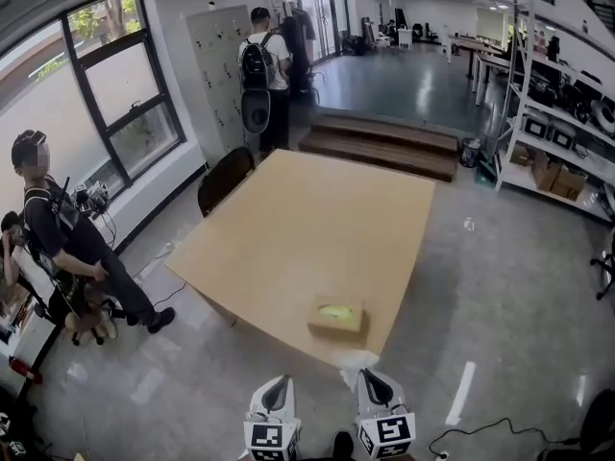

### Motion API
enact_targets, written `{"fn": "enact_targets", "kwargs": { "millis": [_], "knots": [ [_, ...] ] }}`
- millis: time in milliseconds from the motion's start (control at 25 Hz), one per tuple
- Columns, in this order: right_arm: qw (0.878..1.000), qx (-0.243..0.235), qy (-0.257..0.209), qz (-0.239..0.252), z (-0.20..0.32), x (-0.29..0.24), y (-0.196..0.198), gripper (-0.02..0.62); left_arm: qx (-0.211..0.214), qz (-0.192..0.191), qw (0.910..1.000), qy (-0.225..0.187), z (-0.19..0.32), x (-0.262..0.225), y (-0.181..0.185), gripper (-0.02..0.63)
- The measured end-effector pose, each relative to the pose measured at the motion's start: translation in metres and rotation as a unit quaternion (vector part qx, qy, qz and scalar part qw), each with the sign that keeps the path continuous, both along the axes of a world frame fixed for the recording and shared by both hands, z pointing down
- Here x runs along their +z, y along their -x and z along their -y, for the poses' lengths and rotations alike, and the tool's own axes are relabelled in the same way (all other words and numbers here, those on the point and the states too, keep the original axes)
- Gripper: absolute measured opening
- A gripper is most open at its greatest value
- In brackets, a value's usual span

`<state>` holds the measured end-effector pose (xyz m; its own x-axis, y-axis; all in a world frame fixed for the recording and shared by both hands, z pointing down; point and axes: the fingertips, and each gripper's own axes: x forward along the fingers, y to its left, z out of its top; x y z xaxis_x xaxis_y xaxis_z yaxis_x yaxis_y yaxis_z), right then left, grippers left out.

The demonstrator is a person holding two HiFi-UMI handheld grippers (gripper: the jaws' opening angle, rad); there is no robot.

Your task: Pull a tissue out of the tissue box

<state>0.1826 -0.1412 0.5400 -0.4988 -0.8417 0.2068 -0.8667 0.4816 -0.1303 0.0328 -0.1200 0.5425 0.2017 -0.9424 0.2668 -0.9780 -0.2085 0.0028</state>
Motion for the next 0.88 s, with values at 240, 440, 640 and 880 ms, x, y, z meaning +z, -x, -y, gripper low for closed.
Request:
{"fn": "enact_targets", "kwargs": {
  "millis": [240,440,640,880],
  "knots": [
    [1.0,0.006,0.001,-0.015,-0.025,0.005,0.008,-0.002,0.015,0.0,0.9999,-0.009,-0.026,0.003,0.005,0.018],
    [0.999,0.019,0.008,-0.027,-0.054,0.0,0.03,-0.002,0.021,-0.015,0.9996,-0.008,-0.051,0.003,0.026,0.018],
    [0.999,0.03,0.008,-0.042,-0.104,-0.006,0.06,-0.002,0.032,-0.031,0.9988,-0.019,-0.087,-0.001,0.053,0.018],
    [0.997,0.056,0.018,-0.047,-0.158,0.003,0.085,-0.002,0.049,-0.036,0.9979,-0.023,-0.129,0.011,0.08,0.018]
  ]
}}
